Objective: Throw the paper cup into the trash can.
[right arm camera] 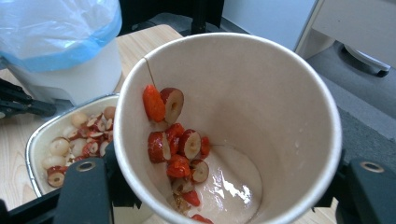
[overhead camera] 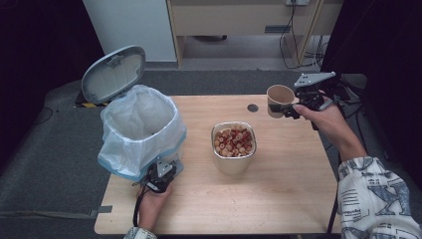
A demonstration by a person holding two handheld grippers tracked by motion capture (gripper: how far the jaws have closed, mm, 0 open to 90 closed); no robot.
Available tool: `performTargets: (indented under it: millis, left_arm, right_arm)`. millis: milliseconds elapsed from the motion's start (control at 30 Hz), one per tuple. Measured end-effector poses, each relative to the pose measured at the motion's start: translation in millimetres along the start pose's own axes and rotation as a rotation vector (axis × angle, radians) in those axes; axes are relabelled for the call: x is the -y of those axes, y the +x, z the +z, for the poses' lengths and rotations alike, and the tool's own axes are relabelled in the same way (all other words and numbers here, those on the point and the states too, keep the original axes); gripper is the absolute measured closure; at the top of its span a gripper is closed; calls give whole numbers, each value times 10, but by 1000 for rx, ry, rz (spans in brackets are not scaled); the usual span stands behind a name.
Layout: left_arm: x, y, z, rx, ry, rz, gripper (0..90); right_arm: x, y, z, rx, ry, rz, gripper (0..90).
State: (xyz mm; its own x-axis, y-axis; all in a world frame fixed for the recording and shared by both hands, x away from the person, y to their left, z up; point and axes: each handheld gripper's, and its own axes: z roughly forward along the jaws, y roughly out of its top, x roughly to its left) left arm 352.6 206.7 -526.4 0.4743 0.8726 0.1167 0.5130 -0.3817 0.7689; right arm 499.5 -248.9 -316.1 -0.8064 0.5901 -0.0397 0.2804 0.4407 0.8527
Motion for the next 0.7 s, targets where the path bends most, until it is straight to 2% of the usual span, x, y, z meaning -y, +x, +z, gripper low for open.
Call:
performTargets:
  millis: [233,700]
  left_arm:
    - [1,1,0,0,-1,-4,890]
    - [0,1,1,-1,-1,-5,890]
  right_arm:
    - [-92,40,19,-6,-5,1,320]
    - [-179,122,151,-31,20,12,320]
